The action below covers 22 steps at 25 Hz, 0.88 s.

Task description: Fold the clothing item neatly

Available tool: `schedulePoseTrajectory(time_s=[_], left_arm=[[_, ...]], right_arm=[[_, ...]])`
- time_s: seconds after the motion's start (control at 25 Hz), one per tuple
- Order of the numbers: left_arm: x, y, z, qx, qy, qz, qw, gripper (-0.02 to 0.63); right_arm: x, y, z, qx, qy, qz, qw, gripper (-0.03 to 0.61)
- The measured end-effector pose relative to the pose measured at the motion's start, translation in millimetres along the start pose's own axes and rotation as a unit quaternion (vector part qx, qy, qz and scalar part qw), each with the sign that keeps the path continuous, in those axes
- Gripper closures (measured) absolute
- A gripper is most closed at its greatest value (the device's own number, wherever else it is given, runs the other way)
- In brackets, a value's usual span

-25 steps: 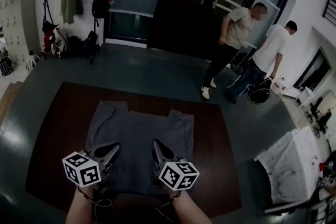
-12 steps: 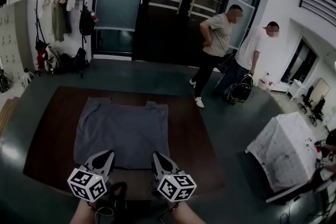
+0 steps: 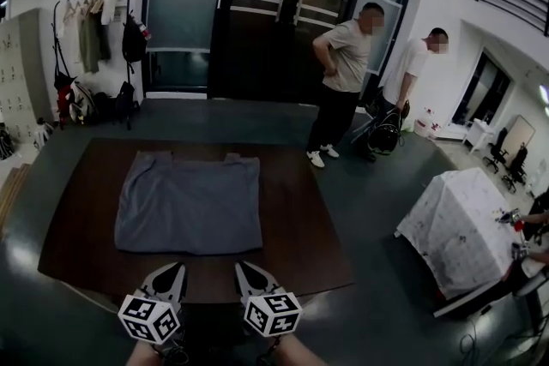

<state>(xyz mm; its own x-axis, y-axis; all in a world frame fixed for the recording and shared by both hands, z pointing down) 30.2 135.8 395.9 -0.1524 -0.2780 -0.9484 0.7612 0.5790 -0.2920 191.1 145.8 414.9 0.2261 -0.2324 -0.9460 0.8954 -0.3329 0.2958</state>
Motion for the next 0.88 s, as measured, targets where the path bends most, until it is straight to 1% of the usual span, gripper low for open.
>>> schedulePoseTrajectory(time_s=[0.12,0.24,0.4,0.6,0.88], left_arm=[[-8.6,-1.4,-4.4,0.000,-0.003,-0.003,1.0000,0.604],[-4.2,-1.9,-1.7,-0.001,-0.004,-0.004,1.0000,0.604],[2.8,3.3,7.8,-0.012,-0.013,-0.001,0.9999,0.604],[-8.3,15.8,13.8,-0.027,-0.022,0.000,0.9994,0.604],[-6.0,19.4,17.4,-0.031,-0.016,-0.003,0.9994,0.604]], right_arm=[[-9.1,-7.0,2.5,0.004,-0.007,0.003,1.000,0.591],[-7.9,-6.9,5.2,0.002,-0.013,0.005,1.000,0.591],[0.8,-1.2,0.1,-0.010,-0.011,0.010,1.000,0.591],[-9.4,8.7,-11.1,-0.027,-0.019,0.014,0.999,0.591],[-3.9,10.8,-16.9,-0.037,-0.015,0.011,0.999,0.591]])
Point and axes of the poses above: the fingertips, and each gripper's own axes: z forward along the fingers, y to its right, x out of its top, the point moved 3 cm from there along -z, backward along the fingers, and after that the axes turned 3 degrees about x, right-handed, at the moved point
